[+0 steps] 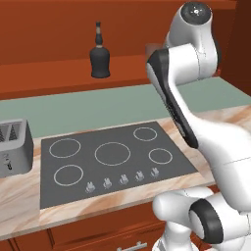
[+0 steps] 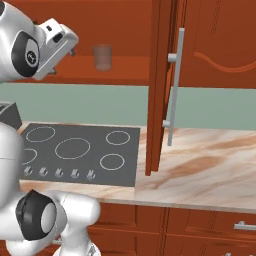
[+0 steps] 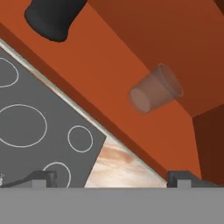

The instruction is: There is a bowl on the dining counter. Grab a lemon wedge from the fridge and place it in the bowl. Then get the liquor bottle and glass cup from the cabinet and place them next to the bowl.

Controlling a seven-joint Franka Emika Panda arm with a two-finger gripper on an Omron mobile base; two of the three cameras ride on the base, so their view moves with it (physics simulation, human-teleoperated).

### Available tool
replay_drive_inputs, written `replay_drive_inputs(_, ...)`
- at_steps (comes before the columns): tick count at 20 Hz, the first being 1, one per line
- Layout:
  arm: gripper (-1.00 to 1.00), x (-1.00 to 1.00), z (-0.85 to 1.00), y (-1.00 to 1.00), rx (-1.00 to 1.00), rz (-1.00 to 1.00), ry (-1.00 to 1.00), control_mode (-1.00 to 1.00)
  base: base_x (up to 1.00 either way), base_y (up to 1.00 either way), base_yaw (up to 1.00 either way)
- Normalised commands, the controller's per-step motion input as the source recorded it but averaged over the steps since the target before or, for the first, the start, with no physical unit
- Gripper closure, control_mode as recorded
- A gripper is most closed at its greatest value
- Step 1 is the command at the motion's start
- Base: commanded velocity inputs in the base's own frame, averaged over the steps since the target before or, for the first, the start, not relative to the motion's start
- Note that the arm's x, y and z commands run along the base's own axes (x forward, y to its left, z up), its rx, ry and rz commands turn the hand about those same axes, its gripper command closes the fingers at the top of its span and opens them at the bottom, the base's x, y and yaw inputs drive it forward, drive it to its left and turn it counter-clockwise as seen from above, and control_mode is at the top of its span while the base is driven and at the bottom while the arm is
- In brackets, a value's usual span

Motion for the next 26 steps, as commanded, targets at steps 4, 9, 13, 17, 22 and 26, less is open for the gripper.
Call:
replay_drive_inputs(4,-1.00,0.29,0.00,0.12,-0.13,0.00,-0.01,-1.00,0.00,0.00,0.00)
replay_drive_inputs(9,-1.00,0.27,0.00,0.00,-0.09,0.00,-0.02,-1.00,0.00,0.00,0.00)
replay_drive_inputs(13,-1.00,0.30,0.00,0.00,-0.06,0.00,0.00,-1.00,0.00,0.00,0.00)
replay_drive_inputs(17,-1.00,0.33,0.00,0.00,-0.03,0.00,0.00,-1.00,0.00,0.00,0.00)
replay_drive_inputs(22,-1.00,0.27,0.00,0.00,-0.01,0.00,0.00,-1.00,0.00,0.00,0.00)
replay_drive_inputs(26,-1.00,0.24,0.00,-0.03,-0.01,0.00,0.00,-1.00,0.00,0.00,0.00)
